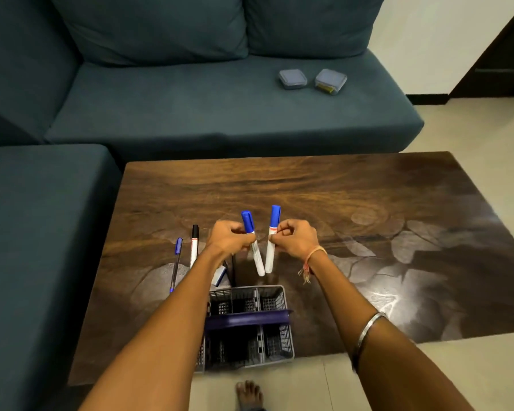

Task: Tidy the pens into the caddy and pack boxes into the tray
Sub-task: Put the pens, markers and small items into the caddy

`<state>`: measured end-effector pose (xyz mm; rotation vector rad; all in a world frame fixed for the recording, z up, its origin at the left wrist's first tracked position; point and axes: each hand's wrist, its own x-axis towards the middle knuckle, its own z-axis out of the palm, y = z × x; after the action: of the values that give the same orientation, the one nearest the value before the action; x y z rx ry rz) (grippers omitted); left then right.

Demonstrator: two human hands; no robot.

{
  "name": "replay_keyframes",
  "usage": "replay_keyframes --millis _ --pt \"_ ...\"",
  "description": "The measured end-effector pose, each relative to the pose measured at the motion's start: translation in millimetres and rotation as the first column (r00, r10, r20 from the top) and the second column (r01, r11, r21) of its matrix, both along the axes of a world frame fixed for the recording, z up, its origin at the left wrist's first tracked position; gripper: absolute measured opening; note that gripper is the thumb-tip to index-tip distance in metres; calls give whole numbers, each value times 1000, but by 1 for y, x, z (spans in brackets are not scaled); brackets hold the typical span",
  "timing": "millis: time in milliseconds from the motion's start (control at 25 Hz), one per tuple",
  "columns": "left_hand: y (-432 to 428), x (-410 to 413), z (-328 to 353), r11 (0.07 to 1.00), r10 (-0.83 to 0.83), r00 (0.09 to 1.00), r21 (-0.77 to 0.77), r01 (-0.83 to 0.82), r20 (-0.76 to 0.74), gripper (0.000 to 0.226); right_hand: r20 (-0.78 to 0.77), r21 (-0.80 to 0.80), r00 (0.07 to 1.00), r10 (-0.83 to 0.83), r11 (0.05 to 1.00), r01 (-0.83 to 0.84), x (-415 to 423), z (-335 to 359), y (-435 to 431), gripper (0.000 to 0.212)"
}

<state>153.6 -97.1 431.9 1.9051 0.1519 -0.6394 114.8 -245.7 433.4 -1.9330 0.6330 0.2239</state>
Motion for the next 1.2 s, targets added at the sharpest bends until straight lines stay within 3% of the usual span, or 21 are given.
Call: replay_keyframes --millis 120,240,480,600,680,920,1040,1200 --pt "0 -20 23 990 -138 990 21 138 -3 8 -9 -119 992 128 985 -128 -24 18 -3 24" --pt "-1 -36 23 955 -278 961 102 278 -16 19 -77 -221 971 226 946 -237 -44 17 -5 30" --pt "-10 -52 -20 835 -442 896 342 431 -51 24 -225 -286 934 277 898 -335 -64 -21 -2 33" --pt "-11 -57 -30 763 -510 854 407 502 -98 5 -283 -278 905 318 876 -395 -69 -37 1 19" --pt "-10 -57 -39 772 -501 855 380 510 -130 26 -311 -241 895 320 884 -400 -73 -46 -1 16" --pt "1 -52 -42 901 -342 939 268 342 -49 24 -256 -242 929 268 912 -330 -59 -35 -11 25" --pt "8 -38 -26 983 -80 996 165 85 -33 23 -128 -272 974 189 937 -217 -30 -14 -7 23" --pt "22 -2 -27 972 208 978 105 -209 16 20 -72 -240 979 192 949 -204 20 -3 16 15"
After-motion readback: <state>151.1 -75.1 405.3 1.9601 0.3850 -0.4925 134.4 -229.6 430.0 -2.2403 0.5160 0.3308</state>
